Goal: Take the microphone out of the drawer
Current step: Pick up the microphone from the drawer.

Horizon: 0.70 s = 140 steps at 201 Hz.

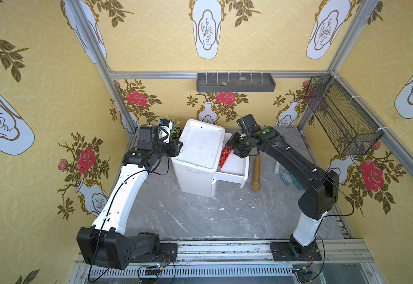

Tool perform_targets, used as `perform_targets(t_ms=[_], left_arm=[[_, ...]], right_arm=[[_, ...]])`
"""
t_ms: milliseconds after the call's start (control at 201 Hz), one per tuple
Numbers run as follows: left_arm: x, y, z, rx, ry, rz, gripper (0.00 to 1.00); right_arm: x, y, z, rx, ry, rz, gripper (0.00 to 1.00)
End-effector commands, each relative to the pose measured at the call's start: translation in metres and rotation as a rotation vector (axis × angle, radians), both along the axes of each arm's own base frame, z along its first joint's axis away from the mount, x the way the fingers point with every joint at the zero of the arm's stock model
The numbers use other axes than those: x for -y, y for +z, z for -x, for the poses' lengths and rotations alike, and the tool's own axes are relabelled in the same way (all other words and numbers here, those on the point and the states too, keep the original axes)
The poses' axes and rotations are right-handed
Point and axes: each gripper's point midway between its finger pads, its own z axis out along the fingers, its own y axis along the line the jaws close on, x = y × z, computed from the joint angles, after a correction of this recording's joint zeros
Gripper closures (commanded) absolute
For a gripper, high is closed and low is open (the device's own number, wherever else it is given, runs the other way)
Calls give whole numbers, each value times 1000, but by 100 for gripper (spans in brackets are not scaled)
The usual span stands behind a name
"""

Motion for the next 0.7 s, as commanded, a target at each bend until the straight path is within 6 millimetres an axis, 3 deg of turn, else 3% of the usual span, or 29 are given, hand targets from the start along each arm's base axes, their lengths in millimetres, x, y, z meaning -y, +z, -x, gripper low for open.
perform_targets(t_ms=[0,692], left_arm=[[2,-6,3,-14,-22,-5,49],[4,-12,2,-39,-30,-1,45]], right_arm=[[-7,-4,-3,-5,-7,-2,41],[-11,-33,-5,-62,-7,68,41]])
